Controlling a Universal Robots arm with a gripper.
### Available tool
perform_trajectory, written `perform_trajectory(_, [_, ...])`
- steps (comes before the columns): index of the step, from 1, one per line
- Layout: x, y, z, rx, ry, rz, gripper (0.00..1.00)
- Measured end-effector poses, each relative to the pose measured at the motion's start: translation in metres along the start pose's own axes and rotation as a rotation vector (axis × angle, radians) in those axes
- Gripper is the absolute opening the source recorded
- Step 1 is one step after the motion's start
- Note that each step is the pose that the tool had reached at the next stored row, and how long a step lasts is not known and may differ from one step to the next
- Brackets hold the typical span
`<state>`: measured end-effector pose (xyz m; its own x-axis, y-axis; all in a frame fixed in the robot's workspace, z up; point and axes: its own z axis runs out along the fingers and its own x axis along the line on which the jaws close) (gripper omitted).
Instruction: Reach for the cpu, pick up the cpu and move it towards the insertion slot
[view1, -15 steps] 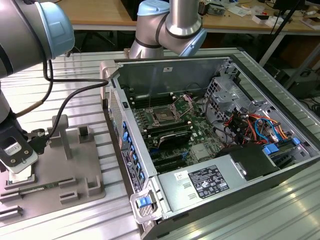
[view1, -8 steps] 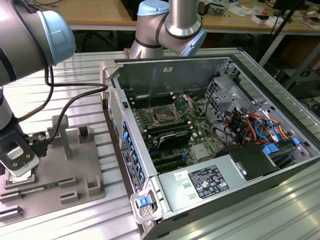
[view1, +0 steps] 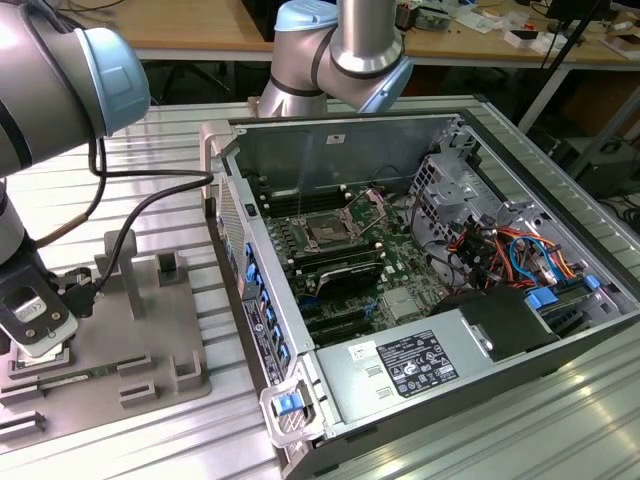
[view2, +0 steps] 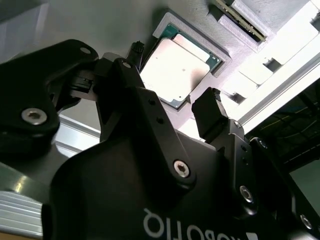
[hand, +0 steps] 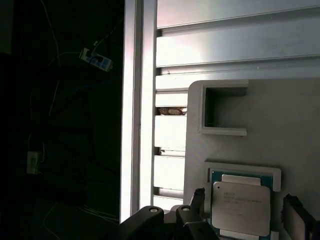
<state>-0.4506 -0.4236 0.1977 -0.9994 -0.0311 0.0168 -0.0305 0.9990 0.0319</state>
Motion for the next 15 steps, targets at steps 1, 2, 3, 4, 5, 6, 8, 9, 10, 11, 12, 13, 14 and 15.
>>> perform_trajectory(1, [0.0, 0.0, 0.0012, 0.0002, 0.0, 0.0, 0.68])
perform_trajectory(2, [0.0001, 0.0, 0.002, 0.0002, 0.0001, 0.0, 0.68])
perform_trajectory(3, [0.0001, -0.0001, 0.0029, 0.0003, 0.0002, 0.0, 0.68])
perform_trajectory(4, [0.0002, -0.0001, 0.0034, 0.0004, 0.0003, 0.0, 0.68])
perform_trajectory(5, [0.0003, -0.0001, 0.0042, 0.0003, 0.0001, 0.0, 0.68])
perform_trajectory(6, [0.0004, -0.0001, 0.0046, 0.0002, 0.0001, 0.0, 0.68])
perform_trajectory(8, [0.0015, 0.0, 0.0055, 0.0002, -0.0001, 0.0, 0.68])
perform_trajectory(9, [0.0024, -0.0001, 0.0065, 0.0002, -0.0001, 0.001, 0.68])
perform_trajectory(10, [0.0024, -0.0001, 0.0072, 0.0001, -0.0002, 0.002, 0.68])
perform_trajectory(11, [0.0025, -0.0002, 0.0077, 0.0002, 0.0, 0.004, 0.68])
perform_trajectory(12, [0.0025, -0.0002, 0.0083, 0.0002, 0.0, 0.008, 0.68])
perform_trajectory(13, [0.0025, -0.0002, 0.0085, 0.0002, -0.0001, 0.011, 0.68])
perform_trajectory(14, [0.0025, -0.0001, 0.0088, 0.0, -0.0003, 0.015, 0.68])
perform_trajectory(15, [0.0023, -0.0001, 0.0092, -0.0001, -0.0005, 0.016, 0.68])
